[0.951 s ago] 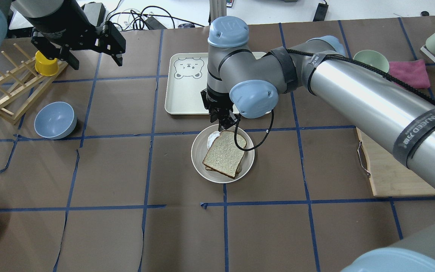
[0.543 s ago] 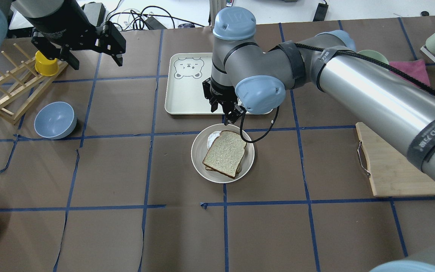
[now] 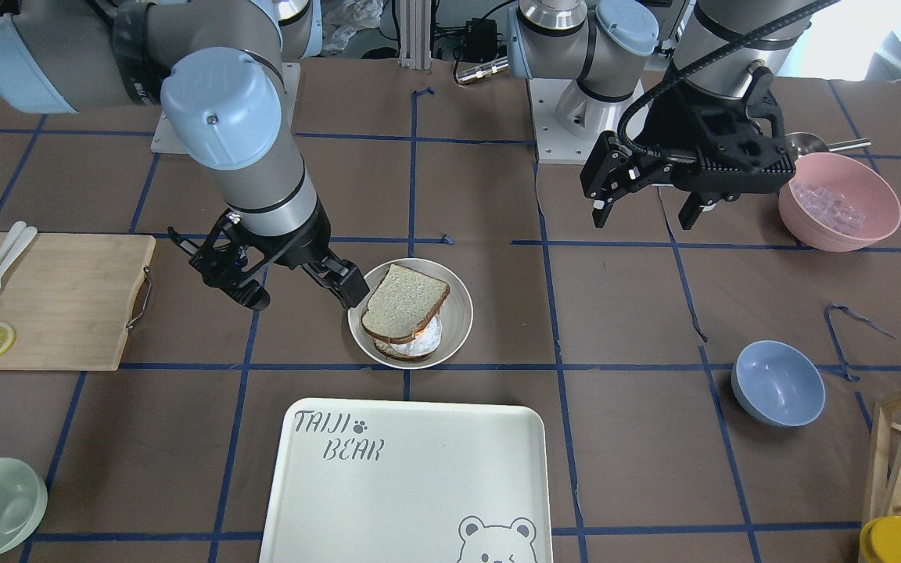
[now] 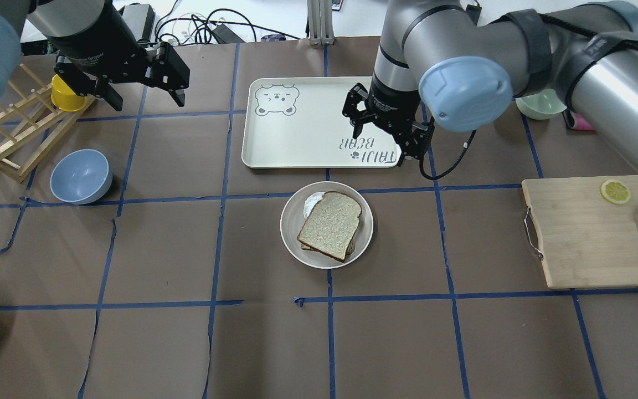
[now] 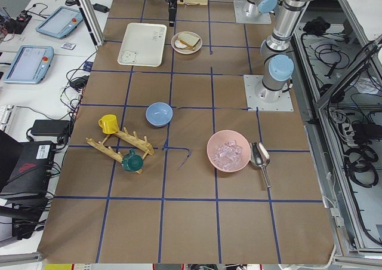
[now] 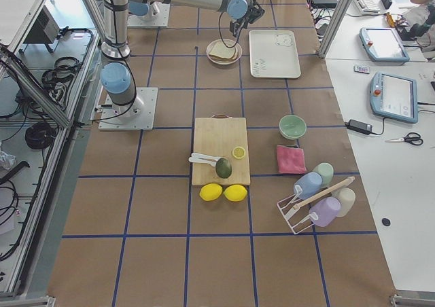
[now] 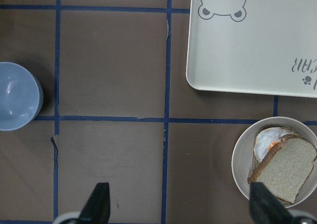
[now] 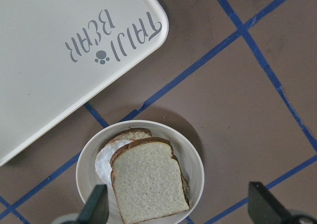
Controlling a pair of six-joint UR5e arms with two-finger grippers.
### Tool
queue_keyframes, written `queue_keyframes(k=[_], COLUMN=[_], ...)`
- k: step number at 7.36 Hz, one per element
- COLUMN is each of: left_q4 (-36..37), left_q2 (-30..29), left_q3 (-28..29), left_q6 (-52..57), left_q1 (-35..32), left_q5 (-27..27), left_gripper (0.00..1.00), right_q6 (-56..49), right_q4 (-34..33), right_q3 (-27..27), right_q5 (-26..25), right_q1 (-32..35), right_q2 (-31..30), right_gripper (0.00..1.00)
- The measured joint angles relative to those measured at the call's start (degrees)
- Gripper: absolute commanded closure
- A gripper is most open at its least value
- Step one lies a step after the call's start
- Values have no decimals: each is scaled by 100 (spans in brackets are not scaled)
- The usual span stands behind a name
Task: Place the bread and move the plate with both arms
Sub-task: 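Raise the right gripper away from the plate while the left arm moves forward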
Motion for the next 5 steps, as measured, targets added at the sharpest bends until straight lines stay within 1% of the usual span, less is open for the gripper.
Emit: queue_keyframes(k=[3, 4, 5], left_q4=[21, 112, 350], left_q2=[-156, -174, -207], left_q3=[-459, -641, -839], left_q6=[-22, -36, -55], left_q1=[-36, -62, -143], left_q5=[-2, -3, -1], left_gripper=[0, 0, 0], right_q6=[-1546, -2208, -2753], right_q4=[720, 938, 1159], right_q3=[-3, -7, -19], right_q5=[-357, -557, -717], right_q1=[-319, -465, -626], right_q2=[-477, -615, -740], right_gripper=[0, 0, 0])
